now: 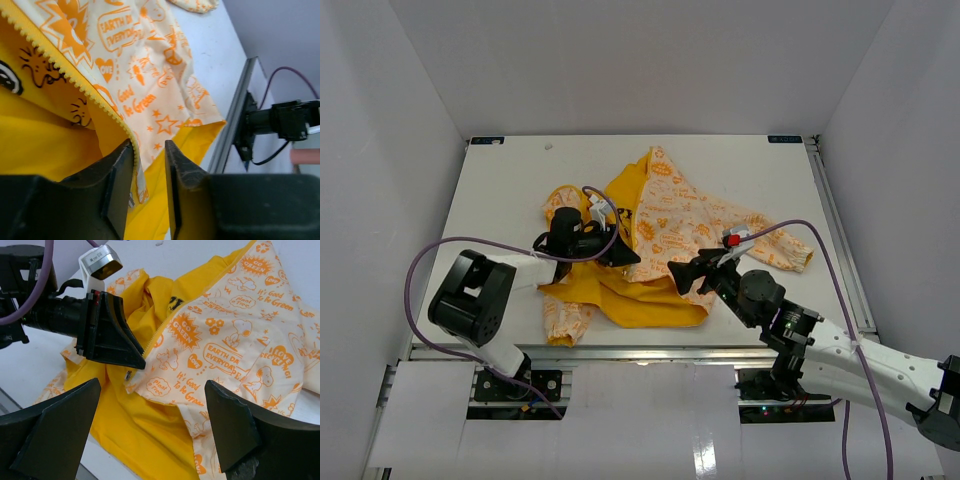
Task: Zip up the jacket
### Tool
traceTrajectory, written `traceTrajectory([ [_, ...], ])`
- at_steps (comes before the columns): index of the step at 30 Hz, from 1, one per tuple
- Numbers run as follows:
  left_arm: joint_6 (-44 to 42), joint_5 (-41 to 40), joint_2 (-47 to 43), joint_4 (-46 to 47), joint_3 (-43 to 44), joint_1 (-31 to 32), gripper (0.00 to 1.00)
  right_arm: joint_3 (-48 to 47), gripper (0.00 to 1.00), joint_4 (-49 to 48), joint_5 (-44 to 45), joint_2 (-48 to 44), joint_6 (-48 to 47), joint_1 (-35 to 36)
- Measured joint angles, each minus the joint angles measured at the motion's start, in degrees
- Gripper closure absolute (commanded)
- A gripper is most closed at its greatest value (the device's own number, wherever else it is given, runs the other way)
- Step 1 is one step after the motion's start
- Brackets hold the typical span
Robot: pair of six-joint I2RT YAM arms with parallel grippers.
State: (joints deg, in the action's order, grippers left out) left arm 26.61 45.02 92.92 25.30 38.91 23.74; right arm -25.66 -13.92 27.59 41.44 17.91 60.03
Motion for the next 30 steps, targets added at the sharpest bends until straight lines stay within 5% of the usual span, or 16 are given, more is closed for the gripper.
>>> traceTrajectory([
  [5,4.0,3.2,-0.9,6.5,-3.8,0.4,0.68,-0.4,0.01,-1.2,-1.8,0.8,0.4,0.0],
  [9,5.5,3.7,-2.4,8.3,-5.9,0.5,0.7,0.8,0.05,-4.4,-5.3,4.3,0.4,0.0],
  [15,5.8,3.9,-2.6,10.0,-5.9,0.6,0.99,2.8,0.09,-8.1,-11.8,9.7,-0.6,0.0],
  [30,20.3,7.9,-1.4,34.6,-12.2,0.8,1.0,9.3,0.28,-24.8,-21.5,19.4,-1.9,-3.0],
])
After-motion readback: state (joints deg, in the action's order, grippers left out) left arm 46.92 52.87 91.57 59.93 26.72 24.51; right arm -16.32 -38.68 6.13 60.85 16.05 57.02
